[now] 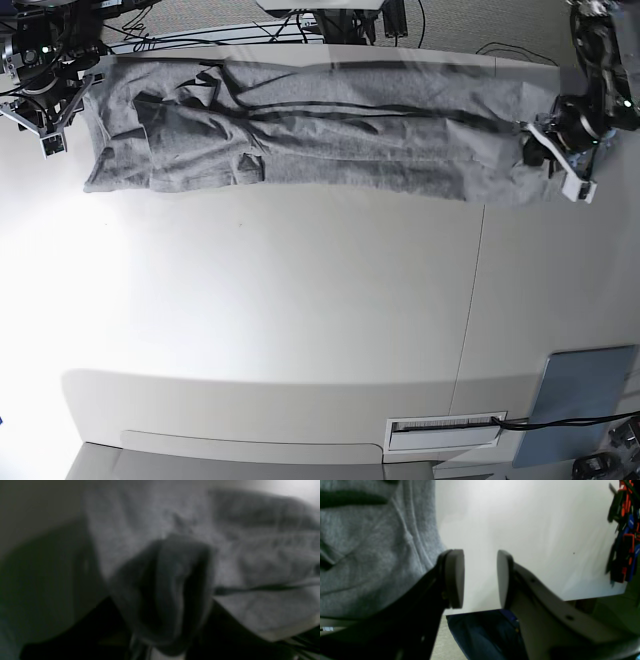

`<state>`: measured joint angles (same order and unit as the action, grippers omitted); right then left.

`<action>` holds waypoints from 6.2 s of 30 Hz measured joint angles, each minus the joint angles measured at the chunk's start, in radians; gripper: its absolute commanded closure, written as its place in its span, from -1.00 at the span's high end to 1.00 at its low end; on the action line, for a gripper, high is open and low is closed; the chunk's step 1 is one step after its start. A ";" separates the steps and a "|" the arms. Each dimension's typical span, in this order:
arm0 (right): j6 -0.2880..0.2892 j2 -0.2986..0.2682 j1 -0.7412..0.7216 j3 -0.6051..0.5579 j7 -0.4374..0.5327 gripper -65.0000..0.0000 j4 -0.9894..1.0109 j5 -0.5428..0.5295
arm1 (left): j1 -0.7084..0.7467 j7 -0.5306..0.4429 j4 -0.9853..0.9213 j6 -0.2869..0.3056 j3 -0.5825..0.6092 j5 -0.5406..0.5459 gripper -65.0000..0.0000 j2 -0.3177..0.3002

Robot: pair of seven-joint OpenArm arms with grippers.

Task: Fold the T-shirt properly
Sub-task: 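Release the hem and reposition the left gripper on the folded strip, then grasp the strip's end with the left gripper and fold it toward the right gripper, then grasp the other end with the right gripper and fold it over the stack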

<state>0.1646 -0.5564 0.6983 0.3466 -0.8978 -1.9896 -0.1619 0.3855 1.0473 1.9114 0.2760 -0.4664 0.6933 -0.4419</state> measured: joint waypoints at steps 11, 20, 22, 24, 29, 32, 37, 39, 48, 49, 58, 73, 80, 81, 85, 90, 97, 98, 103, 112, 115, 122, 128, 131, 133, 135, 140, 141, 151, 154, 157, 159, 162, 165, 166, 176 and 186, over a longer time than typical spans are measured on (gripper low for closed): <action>0.000 0.000 0.000 0.000 0.005 -0.32 0.000 0.000 | 0.147 -0.017 0.357 -0.015 0.156 0.057 -1.00 0.182; 0.000 -0.001 0.000 0.000 0.005 -0.32 0.000 0.000 | 0.080 -0.130 0.332 -0.207 0.585 -0.198 -1.00 0.195; 0.000 -0.001 0.000 0.000 0.004 -0.32 0.000 0.000 | 0.053 -0.144 0.302 -0.255 0.651 -0.269 -1.00 0.195; 0.000 -0.001 0.000 0.000 0.004 -0.32 0.000 0.000 | 0.036 -0.157 0.257 -0.286 0.704 -0.308 -1.00 0.195; 0.000 -0.001 0.000 0.000 0.003 -0.32 0.000 0.000 | -0.033 -0.163 0.143 -0.309 0.771 -0.334 -1.00 0.202; 0.000 0.000 0.000 0.000 0.000 -0.32 0.000 0.000 | -0.055 -0.163 0.087 -0.309 0.781 -0.299 -1.00 0.228; 0.000 0.000 0.000 0.000 0.000 -0.32 0.000 0.000 | -0.088 -0.159 0.062 -0.309 0.784 -0.280 -1.00 0.298; 0.000 0.000 0.000 0.000 0.000 -0.32 0.000 0.000 | -0.093 -0.158 0.062 -0.309 0.784 -0.280 -1.00 0.310; 0.000 0.000 0.000 0.000 0.000 -0.32 0.000 0.000 | -0.096 -0.160 0.061 -0.188 0.784 -0.202 -0.18 0.315; 0.000 0.000 0.000 0.000 0.000 -0.32 0.000 0.000 | -0.095 -0.164 0.060 -0.158 0.784 -0.173 -0.17 0.318; 0.001 0.000 0.000 0.000 -0.001 -0.32 0.000 0.000 | -0.132 -0.208 0.060 0.006 0.784 -0.060 -0.17 0.341; 0.000 -0.001 0.000 0.000 0.041 -0.32 0.000 -0.028 | -0.147 -0.122 0.060 0.060 0.571 -0.159 -0.31 0.339; 0.004 -0.003 0.000 0.000 0.069 -0.29 0.000 -0.021 | -0.135 -0.121 0.060 0.129 0.444 -0.158 -0.31 0.339; 0.004 -0.003 0.000 0.000 0.071 -0.21 0.000 -0.021 | -0.132 -0.120 0.060 0.144 0.435 -0.158 -0.31 0.339; 0.045 -0.003 -0.014 0.000 0.067 0.20 0.000 -0.073 | -0.128 -0.121 0.060 0.189 0.432 -0.158 -0.31 0.340; 0.045 0.000 -0.057 0.016 -0.022 0.24 0.000 -0.219 | -0.128 -0.120 0.060 0.188 0.432 -0.151 -0.31 0.341; 0.132 -0.003 -0.094 0.166 -0.034 0.23 0.049 -0.408 | -0.129 -0.113 0.060 0.188 0.432 -0.093 -0.31 0.342; 0.160 -0.003 -0.101 0.181 -0.047 0.23 0.089 -0.450 | -0.129 -0.103 0.060 0.188 0.432 -0.078 -0.31 0.342; 0.314 0.003 -0.200 0.207 -0.224 0.23 0.351 -0.662 | -0.129 -0.059 0.060 0.224 0.432 0.002 -0.31 0.341; 0.379 0.007 -0.363 0.205 -0.301 0.23 0.488 -0.748 | -0.129 -0.053 0.072 0.272 0.432 0.079 -0.31 0.342; 0.400 0.008 -0.397 0.205 -0.303 0.23 0.538 -0.745 | -0.129 -0.053 0.072 0.272 0.432 0.079 -0.31 0.341; 0.539 0.001 -0.465 0.212 -0.476 0.23 0.717 -0.912 | -0.128 -0.053 0.072 0.271 0.432 0.040 -0.31 0.341; 0.541 -0.003 -0.496 0.215 -0.478 0.23 0.823 -1.019 | -0.129 -0.054 0.072 0.272 0.432 0.040 -0.31 0.341; 0.539 -0.002 -0.496 0.214 -0.478 0.23 0.829 -1.061 | -0.128 -0.054 0.072 0.272 0.432 0.040 -0.31 0.341; 0.539 0.002 -0.496 0.213 -0.486 0.23 0.832 -1.098 | -0.129 -0.054 0.072 0.272 0.432 0.040 -0.31 0.342; 0.539 0.008 -0.496 0.213 -0.490 0.23 0.832 -1.116 | -0.128 -0.054 0.072 0.272 0.432 0.040 -0.31 0.341; 0.539 0.008 -0.496 0.211 -0.492 0.23 0.832 -1.120 | -0.129 -0.054 0.072 0.272 0.432 0.041 -0.31 0.342; 0.539 0.008 -0.496 0.208 -0.491 0.23 0.832 -1.120 | -0.129 -0.054 0.072 0.272 0.432 0.040 -0.31 0.342; 0.547 -0.006 -0.504 -0.001 -0.455 0.23 0.825 -1.192 | -0.128 -0.053 0.072 0.271 0.432 -0.025 -0.31 0.341; 0.548 -0.006 -0.504 -0.015 -0.452 0.23 0.824 -1.199 | -0.129 -0.054 0.072 0.272 0.432 -0.037 -0.31 0.341; 0.547 -0.006 -0.504 -0.015 -0.451 0.15 0.824 -1.199 | -0.129 -0.053 0.072 0.272 0.432 -0.038 -0.31 0.341; 0.546 -0.006 -0.504 -0.016 -0.452 -0.09 0.825 -1.194 | -0.129 -0.054 0.072 0.272 0.432 -0.037 -0.31 0.341; 0.539 -0.003 -0.503 -0.021 -0.463 -0.66 0.827 -1.170 | -0.129 -0.054 0.072 0.272 0.432 -0.037 -0.31 0.341; 0.539 0.000 -0.498 -0.023 -0.471 -1.00 0.830 -1.164 | -0.129 -0.054 0.072 0.272 0.432 -0.037 -0.31 0.341; 0.539 0.000 -0.498 -0.023 -0.472 -1.00 0.830 -1.161 | -0.128 -0.053 0.072 0.272 0.432 -0.037 -0.31 0.342; 0.528 -0.131 -0.486 0.158 -0.455 -1.00 0.832 -1.013 | -0.127 -0.056 0.072 0.252 0.432 -0.099 -0.31 0.340; 0.468 -0.060 -0.431 0.262 -0.511 -1.00 0.397 -1.104 | -0.084 -0.125 -0.001 0.252 0.432 -0.145 -0.31 0.342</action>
<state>0.6331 -0.6159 0.2676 0.6086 -1.4086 -1.5921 -1.2663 0.3019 0.9222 1.9106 0.5282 -0.0345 0.5488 -0.1001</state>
